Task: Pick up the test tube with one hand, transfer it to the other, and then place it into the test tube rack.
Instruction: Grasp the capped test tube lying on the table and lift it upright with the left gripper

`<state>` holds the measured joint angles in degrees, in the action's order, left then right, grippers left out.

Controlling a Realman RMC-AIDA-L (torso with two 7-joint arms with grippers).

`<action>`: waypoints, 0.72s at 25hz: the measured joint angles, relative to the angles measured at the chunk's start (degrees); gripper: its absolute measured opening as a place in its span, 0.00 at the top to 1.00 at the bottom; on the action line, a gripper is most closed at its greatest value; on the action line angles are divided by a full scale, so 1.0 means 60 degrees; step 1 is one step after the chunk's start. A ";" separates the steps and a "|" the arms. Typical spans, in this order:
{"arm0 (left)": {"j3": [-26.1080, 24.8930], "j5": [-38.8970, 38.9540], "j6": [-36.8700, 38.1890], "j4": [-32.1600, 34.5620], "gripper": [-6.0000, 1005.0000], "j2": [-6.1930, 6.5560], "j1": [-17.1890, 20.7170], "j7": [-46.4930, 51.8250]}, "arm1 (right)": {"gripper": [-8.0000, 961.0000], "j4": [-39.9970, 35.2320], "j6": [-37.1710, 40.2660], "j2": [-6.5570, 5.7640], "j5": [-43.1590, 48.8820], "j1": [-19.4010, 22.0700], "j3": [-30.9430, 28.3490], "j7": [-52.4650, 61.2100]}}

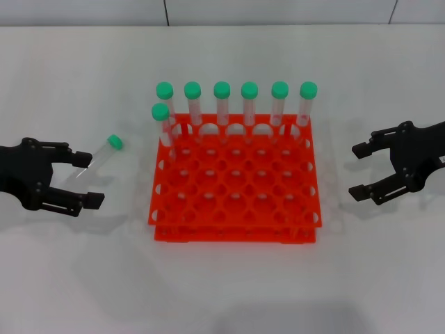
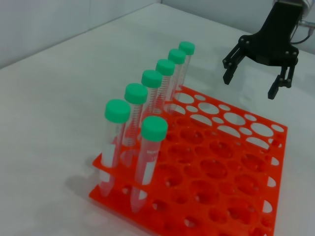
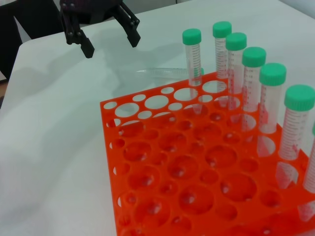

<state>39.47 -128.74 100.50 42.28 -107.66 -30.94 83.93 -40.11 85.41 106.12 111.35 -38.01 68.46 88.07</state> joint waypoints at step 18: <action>0.0024 0.0012 -0.0103 0.0075 0.15 -0.0022 -0.0001 0.0393 | 0.10 0.0002 -0.0165 0.0051 0.0000 0.0055 0.0001 -0.0001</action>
<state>39.61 -128.66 99.88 42.73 -107.80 -30.95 86.29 -40.09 84.42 106.43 111.35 -37.69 68.47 88.06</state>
